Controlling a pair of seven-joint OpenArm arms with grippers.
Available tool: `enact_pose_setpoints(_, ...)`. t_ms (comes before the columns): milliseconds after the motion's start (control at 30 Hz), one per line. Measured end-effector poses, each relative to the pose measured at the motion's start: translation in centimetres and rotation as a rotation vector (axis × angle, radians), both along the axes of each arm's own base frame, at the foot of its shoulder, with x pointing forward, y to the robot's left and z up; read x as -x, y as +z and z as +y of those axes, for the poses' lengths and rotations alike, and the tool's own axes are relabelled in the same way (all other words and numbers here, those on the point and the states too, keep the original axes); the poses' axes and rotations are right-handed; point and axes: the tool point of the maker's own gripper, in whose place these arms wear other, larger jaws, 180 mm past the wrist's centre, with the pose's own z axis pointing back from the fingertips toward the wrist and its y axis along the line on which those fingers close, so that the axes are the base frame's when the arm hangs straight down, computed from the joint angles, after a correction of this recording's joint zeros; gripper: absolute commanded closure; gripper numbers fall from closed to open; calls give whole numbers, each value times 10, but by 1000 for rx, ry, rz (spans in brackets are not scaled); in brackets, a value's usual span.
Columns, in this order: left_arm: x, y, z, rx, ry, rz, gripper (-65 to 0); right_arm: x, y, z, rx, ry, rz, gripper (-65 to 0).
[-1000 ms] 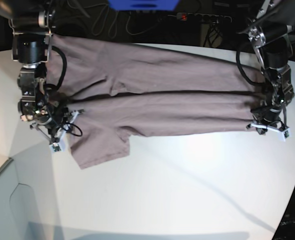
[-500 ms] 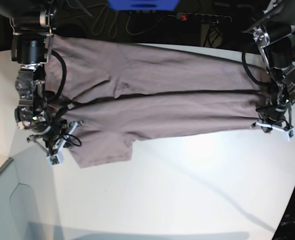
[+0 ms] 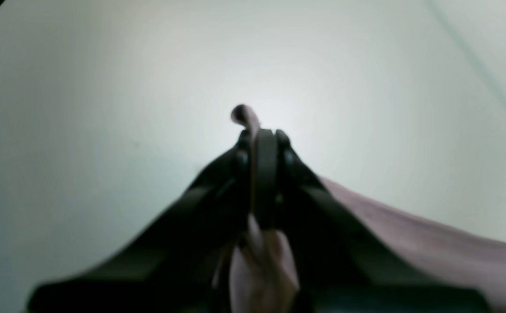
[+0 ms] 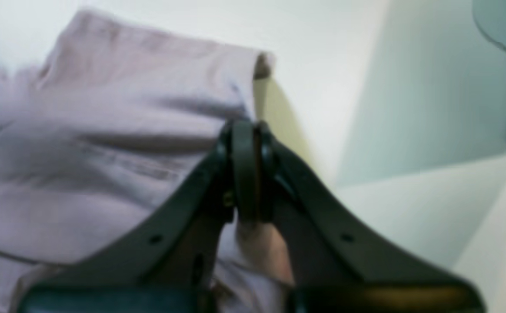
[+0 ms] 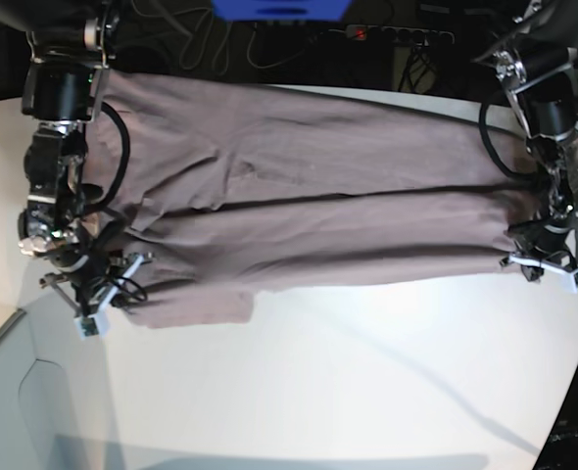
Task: Layout the t-shirt on the table in an organized manner, then fold the t-shirt properly
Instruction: 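Lift the held ends and fold the shirt over toward the collar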
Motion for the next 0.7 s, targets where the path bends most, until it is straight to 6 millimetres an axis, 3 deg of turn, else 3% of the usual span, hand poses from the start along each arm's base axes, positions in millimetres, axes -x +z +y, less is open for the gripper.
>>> enact_pose_setpoints(100,-4,8,0,-10,-6,-15,0,1,1,-8,-13,-34,-4,0)
enact_pose_setpoints(400,-21,41,2,-18,-4,-115,0,7,-1,-5,-15,-32,-3,0)
enact_pose_setpoints(700,-21,46,3,36,19,-151,0,8,20,3,-4,-18,-67,0)
